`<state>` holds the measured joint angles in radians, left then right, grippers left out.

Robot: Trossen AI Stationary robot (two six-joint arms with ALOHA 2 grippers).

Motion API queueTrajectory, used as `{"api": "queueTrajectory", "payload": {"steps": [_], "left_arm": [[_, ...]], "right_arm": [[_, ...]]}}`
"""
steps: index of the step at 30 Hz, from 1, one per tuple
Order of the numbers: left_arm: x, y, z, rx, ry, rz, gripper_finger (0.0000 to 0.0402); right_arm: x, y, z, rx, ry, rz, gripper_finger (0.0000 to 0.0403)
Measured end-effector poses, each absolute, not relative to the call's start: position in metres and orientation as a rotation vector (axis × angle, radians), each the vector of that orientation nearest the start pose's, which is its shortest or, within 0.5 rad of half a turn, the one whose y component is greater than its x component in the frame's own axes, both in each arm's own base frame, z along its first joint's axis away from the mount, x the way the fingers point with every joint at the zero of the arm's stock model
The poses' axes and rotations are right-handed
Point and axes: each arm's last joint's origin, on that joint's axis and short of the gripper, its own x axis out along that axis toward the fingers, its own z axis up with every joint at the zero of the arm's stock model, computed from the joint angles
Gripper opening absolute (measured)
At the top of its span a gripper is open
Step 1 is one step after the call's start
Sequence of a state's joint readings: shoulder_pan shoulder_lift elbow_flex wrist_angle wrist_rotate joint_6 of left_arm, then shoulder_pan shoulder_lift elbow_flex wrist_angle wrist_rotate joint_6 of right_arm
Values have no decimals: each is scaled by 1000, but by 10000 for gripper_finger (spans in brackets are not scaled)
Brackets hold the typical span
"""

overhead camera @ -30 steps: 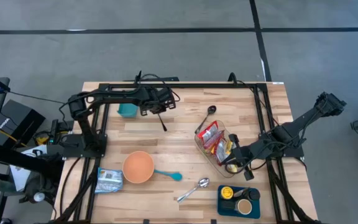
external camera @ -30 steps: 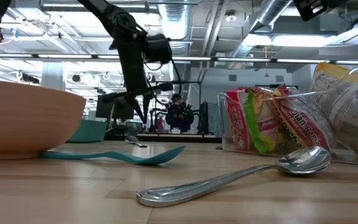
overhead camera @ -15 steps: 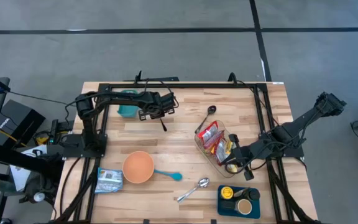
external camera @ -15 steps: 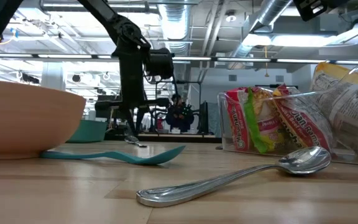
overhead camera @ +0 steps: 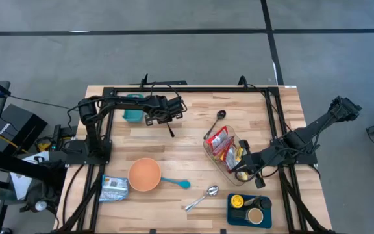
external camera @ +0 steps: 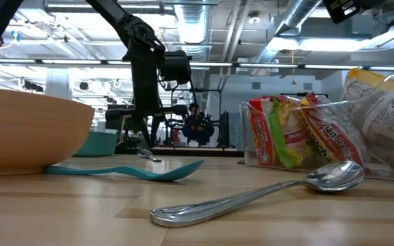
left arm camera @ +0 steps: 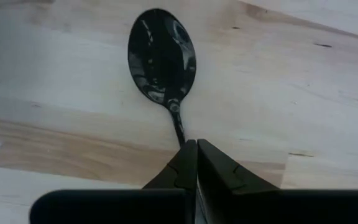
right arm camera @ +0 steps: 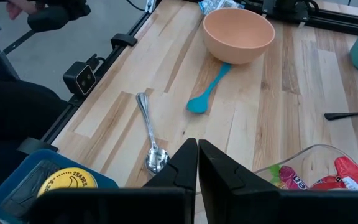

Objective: Pick & Place Food Item
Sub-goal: Put the left black spoon into the green bin

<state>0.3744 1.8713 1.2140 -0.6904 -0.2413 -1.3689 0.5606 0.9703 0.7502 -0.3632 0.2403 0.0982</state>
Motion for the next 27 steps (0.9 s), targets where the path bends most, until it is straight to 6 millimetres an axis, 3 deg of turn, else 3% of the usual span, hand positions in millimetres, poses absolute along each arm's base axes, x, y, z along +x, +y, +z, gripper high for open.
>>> {"api": "queueTrajectory", "payload": {"steps": [18, 27], "left_arm": [[321, 138, 160, -1204, 788, 1370, 125], [322, 139, 158, -1197, 789, 1382, 138]], "right_arm": [[176, 102, 274, -133, 553, 284, 8], [176, 102, 274, -133, 553, 284, 8]]}}
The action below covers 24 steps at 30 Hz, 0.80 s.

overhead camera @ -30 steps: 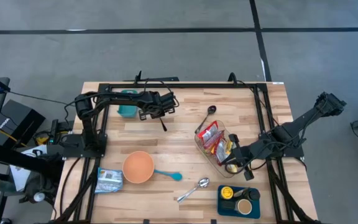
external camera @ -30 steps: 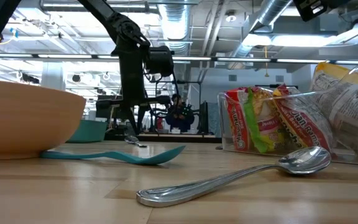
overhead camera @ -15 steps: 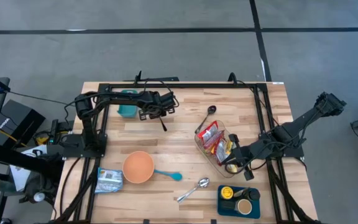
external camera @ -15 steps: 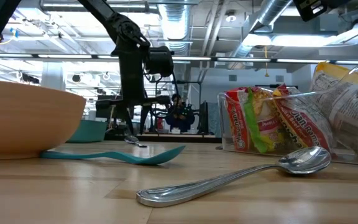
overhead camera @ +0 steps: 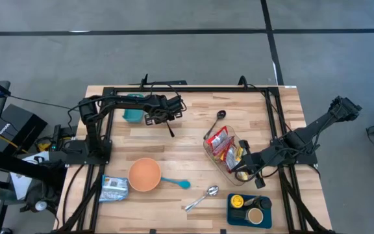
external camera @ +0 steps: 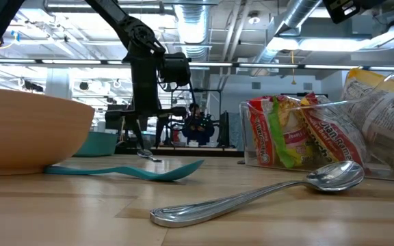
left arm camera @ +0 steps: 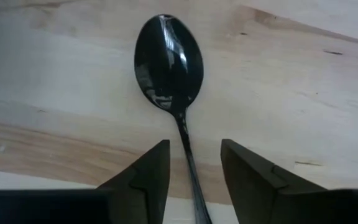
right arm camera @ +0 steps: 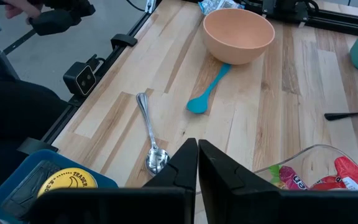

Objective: Pick & Place Food Item
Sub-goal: Put the left black spoon into the green bin

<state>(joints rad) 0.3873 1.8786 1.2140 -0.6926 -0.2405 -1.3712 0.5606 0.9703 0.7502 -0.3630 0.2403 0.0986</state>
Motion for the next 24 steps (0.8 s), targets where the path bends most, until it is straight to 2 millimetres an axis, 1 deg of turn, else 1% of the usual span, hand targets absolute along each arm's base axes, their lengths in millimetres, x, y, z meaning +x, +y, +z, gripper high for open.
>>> {"api": "queueTrajectory", "payload": {"steps": [7, 14, 17, 24], "left_arm": [[323, 136, 157, -1227, 760, 1406, 126], [327, 134, 141, -1234, 813, 1413, 123], [328, 134, 137, -1243, 823, 1410, 124], [328, 134, 137, -1281, 793, 1439, 111]], "right_arm": [[176, 102, 274, -133, 553, 284, 8], [176, 102, 274, -133, 553, 284, 8], [176, 102, 274, -128, 553, 283, 8], [176, 102, 274, -125, 553, 282, 8]]}}
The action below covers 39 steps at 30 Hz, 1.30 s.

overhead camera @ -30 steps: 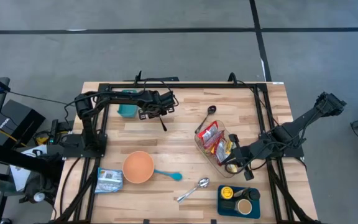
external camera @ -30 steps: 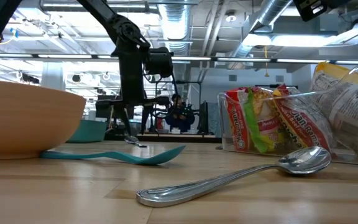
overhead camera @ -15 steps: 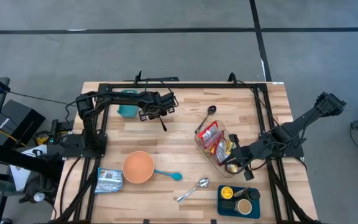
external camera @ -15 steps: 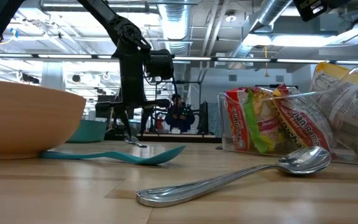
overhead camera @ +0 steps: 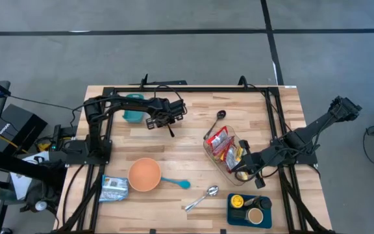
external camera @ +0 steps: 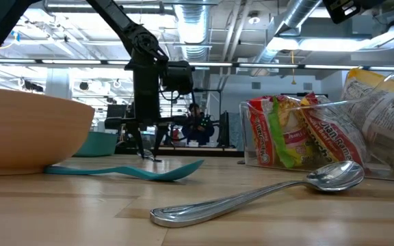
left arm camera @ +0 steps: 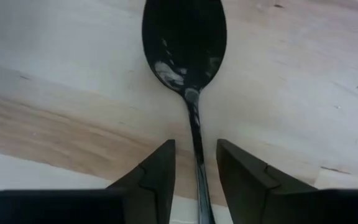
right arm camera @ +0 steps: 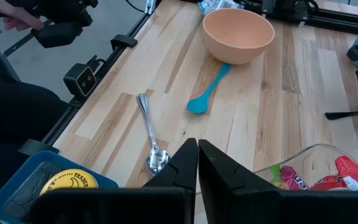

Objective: Pick & Place Food Item
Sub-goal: Put the left black spoon into the green bin

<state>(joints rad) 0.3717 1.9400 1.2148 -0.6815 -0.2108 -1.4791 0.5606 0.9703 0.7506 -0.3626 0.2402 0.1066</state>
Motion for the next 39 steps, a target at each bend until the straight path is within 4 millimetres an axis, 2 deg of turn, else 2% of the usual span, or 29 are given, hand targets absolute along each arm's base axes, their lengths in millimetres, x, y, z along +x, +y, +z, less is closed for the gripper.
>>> {"api": "queueTrajectory", "payload": {"steps": [22, 26, 34, 39], "left_arm": [[323, 132, 137, -1225, 880, 1438, 8], [322, 132, 137, -1216, 889, 1434, 11], [322, 132, 137, -1214, 896, 1433, 48], [322, 132, 137, -1176, 927, 1402, 57]], "right_arm": [[176, 102, 274, -125, 553, 282, 8], [176, 102, 274, -125, 553, 282, 8], [176, 102, 274, -125, 553, 282, 8], [176, 102, 274, -125, 553, 282, 8]]}}
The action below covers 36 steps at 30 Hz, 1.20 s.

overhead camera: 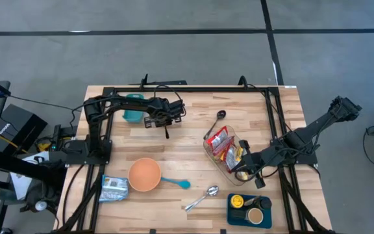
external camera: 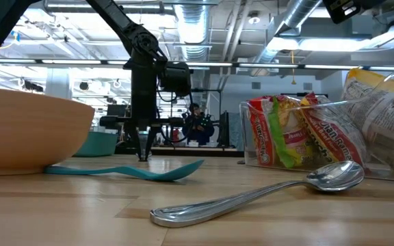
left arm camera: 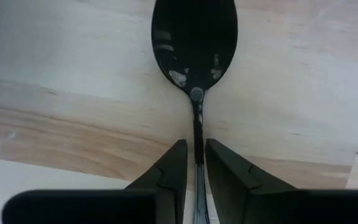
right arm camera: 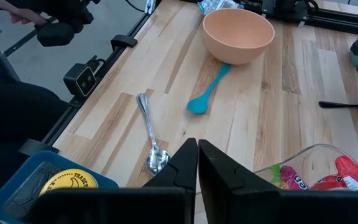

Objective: Pick & Place Food Item
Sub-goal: Put the left black spoon into the green bin

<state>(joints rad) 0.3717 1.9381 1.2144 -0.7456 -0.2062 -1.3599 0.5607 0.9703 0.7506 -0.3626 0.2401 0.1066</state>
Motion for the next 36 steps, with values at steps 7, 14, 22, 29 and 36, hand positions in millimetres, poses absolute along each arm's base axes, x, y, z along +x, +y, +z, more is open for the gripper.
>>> {"api": "queueTrajectory", "payload": {"steps": [7, 14, 22, 29, 36], "left_arm": [[322, 132, 137, -1175, 928, 1402, 36], [322, 132, 137, -1169, 926, 1407, 8], [322, 132, 137, -1155, 917, 1415, 16], [322, 132, 137, -1152, 915, 1417, 5], [322, 131, 137, -1145, 914, 1416, 11]], "right_arm": [[176, 102, 274, -125, 553, 282, 8], [176, 102, 274, -125, 553, 282, 8], [176, 102, 274, -125, 553, 282, 8], [176, 102, 274, -125, 553, 282, 8], [176, 102, 274, -124, 553, 282, 8]]}}
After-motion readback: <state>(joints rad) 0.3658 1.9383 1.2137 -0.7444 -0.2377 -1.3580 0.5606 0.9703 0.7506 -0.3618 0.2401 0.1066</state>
